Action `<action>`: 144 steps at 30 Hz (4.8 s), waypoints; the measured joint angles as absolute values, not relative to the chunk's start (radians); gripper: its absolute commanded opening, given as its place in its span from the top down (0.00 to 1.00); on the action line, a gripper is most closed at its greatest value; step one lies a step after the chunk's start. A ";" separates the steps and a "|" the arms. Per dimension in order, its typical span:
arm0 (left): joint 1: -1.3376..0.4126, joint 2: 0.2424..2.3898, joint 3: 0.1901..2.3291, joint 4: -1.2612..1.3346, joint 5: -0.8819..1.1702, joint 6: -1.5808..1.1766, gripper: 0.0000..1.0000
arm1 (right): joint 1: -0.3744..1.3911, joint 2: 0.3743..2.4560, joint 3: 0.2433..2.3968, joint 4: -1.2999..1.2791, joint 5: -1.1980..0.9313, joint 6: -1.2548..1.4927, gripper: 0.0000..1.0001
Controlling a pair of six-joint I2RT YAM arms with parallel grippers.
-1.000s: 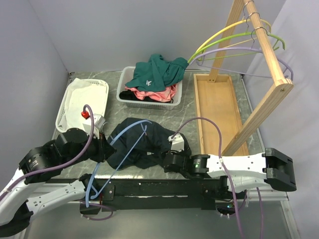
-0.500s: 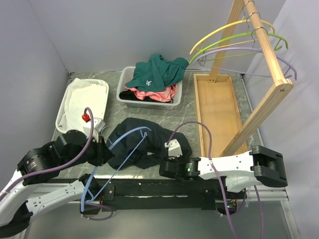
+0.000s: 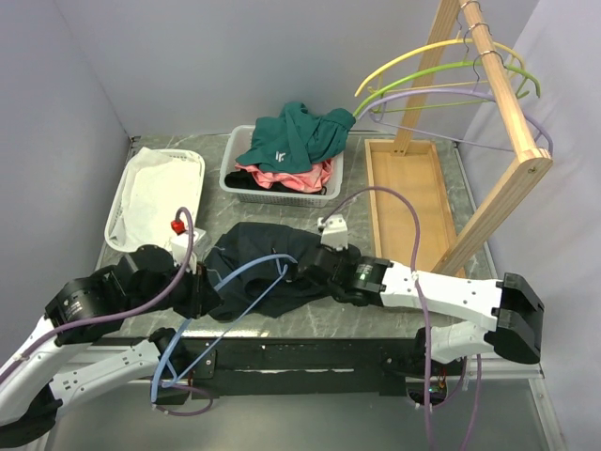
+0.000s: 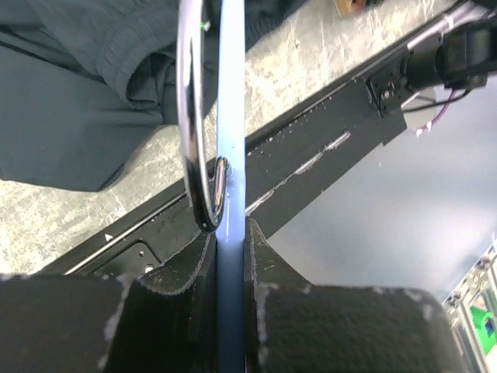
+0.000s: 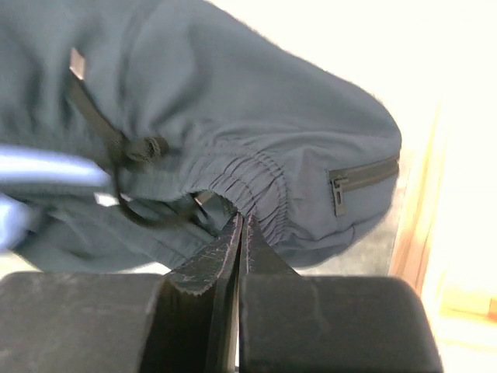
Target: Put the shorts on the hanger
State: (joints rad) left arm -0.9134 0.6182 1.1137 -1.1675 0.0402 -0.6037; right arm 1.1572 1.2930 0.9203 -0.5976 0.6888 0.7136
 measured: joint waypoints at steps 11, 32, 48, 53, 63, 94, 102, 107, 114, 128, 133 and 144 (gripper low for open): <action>-0.913 0.621 1.081 -1.098 0.083 -0.569 0.99 | 1.129 1.300 1.132 -0.599 0.630 0.549 1.00; -0.913 0.685 1.172 -0.826 0.000 -0.342 0.99 | 1.188 1.403 1.746 -0.675 0.361 0.068 1.00; -0.914 0.507 0.863 -0.351 -0.244 -0.436 0.99 | 1.267 1.462 1.765 -0.589 0.204 0.009 0.30; -0.914 0.500 0.815 -0.281 -0.298 -0.462 0.99 | 1.271 1.261 1.466 -0.426 0.262 0.131 0.24; -0.914 0.503 0.815 -0.188 -0.342 -0.476 0.99 | 1.269 1.060 0.951 -0.044 0.437 0.458 0.37; -0.915 0.567 0.697 0.263 -0.689 -0.510 0.99 | 1.423 1.262 0.966 0.028 0.678 0.690 1.00; -0.920 0.682 0.673 0.432 -0.765 -0.411 0.99 | 1.470 1.201 1.056 -0.147 0.724 0.699 1.00; -0.920 0.738 0.673 0.449 -0.754 -0.379 0.99 | 1.486 1.222 1.157 -0.253 0.702 0.687 1.00; -0.918 0.767 0.665 0.355 -0.614 -0.456 0.99 | 1.378 1.336 1.468 -0.398 0.582 0.607 1.00; -0.918 0.828 1.088 -0.468 -0.364 -0.638 0.99 | 1.216 1.242 1.182 -0.353 0.302 0.571 0.60; -0.916 0.875 1.278 -0.710 -0.334 -0.639 0.99 | 1.244 1.185 1.143 -0.337 0.261 0.514 0.47; -0.916 0.932 1.404 -0.981 -0.228 -0.621 0.99 | 1.261 1.154 1.250 -0.338 0.323 0.350 0.33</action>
